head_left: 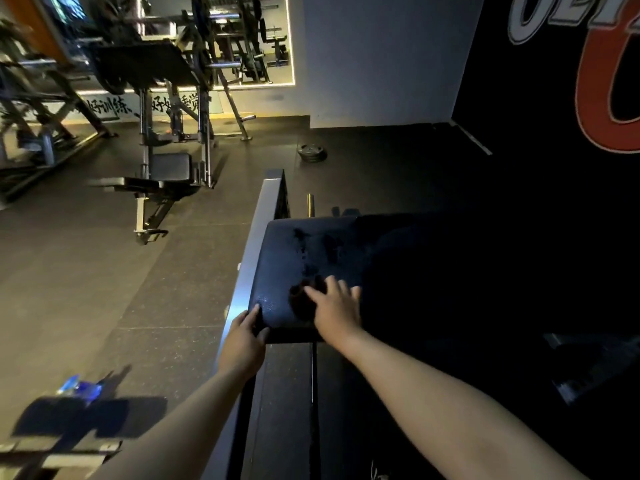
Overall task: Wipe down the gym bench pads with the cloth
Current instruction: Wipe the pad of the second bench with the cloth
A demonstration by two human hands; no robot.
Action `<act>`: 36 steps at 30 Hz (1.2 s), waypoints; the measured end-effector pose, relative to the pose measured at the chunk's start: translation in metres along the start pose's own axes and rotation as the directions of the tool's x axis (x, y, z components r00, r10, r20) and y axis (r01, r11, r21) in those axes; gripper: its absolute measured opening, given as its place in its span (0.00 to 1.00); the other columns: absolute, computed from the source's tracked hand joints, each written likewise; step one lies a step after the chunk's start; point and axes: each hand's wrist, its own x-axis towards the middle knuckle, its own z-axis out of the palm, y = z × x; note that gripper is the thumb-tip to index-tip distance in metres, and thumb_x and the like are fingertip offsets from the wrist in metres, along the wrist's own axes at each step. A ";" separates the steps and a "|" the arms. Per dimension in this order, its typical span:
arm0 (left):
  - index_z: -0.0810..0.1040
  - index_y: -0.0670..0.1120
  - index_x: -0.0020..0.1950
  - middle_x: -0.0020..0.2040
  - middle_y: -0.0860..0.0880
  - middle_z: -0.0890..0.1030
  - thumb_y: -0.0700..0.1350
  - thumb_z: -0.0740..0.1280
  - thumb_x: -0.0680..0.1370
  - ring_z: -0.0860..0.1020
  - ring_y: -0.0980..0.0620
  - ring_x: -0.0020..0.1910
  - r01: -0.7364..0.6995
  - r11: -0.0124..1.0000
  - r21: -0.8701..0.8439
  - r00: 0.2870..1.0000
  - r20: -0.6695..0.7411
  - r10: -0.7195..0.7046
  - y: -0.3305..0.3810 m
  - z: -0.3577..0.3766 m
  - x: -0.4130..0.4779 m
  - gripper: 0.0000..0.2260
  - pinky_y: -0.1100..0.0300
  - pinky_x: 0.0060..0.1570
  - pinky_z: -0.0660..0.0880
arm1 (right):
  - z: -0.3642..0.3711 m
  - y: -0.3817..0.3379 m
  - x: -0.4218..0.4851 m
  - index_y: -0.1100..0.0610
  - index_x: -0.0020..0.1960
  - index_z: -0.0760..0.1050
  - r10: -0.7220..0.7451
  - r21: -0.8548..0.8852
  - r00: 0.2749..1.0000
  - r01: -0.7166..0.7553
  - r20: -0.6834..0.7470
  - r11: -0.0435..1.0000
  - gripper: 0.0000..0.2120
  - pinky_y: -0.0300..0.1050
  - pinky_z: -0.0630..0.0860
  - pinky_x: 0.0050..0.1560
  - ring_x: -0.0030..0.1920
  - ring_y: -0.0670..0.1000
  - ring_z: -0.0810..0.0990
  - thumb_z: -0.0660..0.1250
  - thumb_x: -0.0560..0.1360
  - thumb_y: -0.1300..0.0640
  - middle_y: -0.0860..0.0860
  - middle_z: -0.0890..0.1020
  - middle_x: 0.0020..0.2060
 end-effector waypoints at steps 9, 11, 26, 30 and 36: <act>0.68 0.48 0.77 0.69 0.51 0.77 0.37 0.63 0.81 0.75 0.52 0.67 0.067 0.974 -0.214 0.998 0.011 -0.066 -0.004 -0.009 -0.018 0.24 0.56 0.65 0.71 | 0.027 -0.062 -0.015 0.53 0.66 0.75 0.010 0.176 0.995 0.009 -0.104 0.984 0.25 0.57 0.66 0.56 0.55 0.64 0.73 0.57 0.70 0.61 0.60 0.74 0.55; 0.67 0.51 0.78 0.69 0.52 0.77 0.36 0.63 0.80 0.75 0.52 0.68 0.073 0.968 -0.238 0.997 0.044 -0.064 -0.006 -0.012 -0.018 0.27 0.53 0.67 0.72 | 0.032 -0.087 -0.016 0.50 0.73 0.66 -0.116 0.160 0.993 0.112 0.021 0.981 0.26 0.56 0.61 0.63 0.62 0.61 0.67 0.58 0.76 0.58 0.59 0.68 0.63; 0.67 0.55 0.78 0.64 0.51 0.81 0.31 0.59 0.78 0.82 0.50 0.54 0.166 0.938 -0.305 0.986 0.035 -0.163 -0.008 -0.009 -0.023 0.31 0.75 0.32 0.69 | 0.027 -0.029 -0.038 0.51 0.66 0.76 0.060 0.081 0.986 -0.048 -0.155 0.996 0.24 0.56 0.63 0.54 0.50 0.60 0.74 0.60 0.71 0.53 0.57 0.75 0.50; 0.68 0.52 0.78 0.64 0.46 0.81 0.31 0.60 0.78 0.82 0.48 0.55 0.177 0.940 -0.291 0.984 0.074 -0.163 -0.009 -0.015 -0.021 0.30 0.72 0.39 0.72 | 0.034 -0.077 -0.032 0.50 0.75 0.64 -0.077 0.136 0.997 0.076 0.005 0.988 0.30 0.58 0.60 0.60 0.59 0.60 0.69 0.56 0.73 0.50 0.57 0.69 0.60; 0.70 0.55 0.75 0.62 0.56 0.78 0.30 0.58 0.79 0.76 0.67 0.46 0.176 0.927 -0.332 0.984 0.085 -0.157 0.001 -0.025 -0.023 0.30 0.78 0.36 0.70 | 0.020 -0.084 -0.015 0.48 0.80 0.45 -0.359 0.041 0.909 0.359 0.212 0.933 0.39 0.63 0.48 0.72 0.69 0.59 0.53 0.61 0.76 0.61 0.57 0.55 0.70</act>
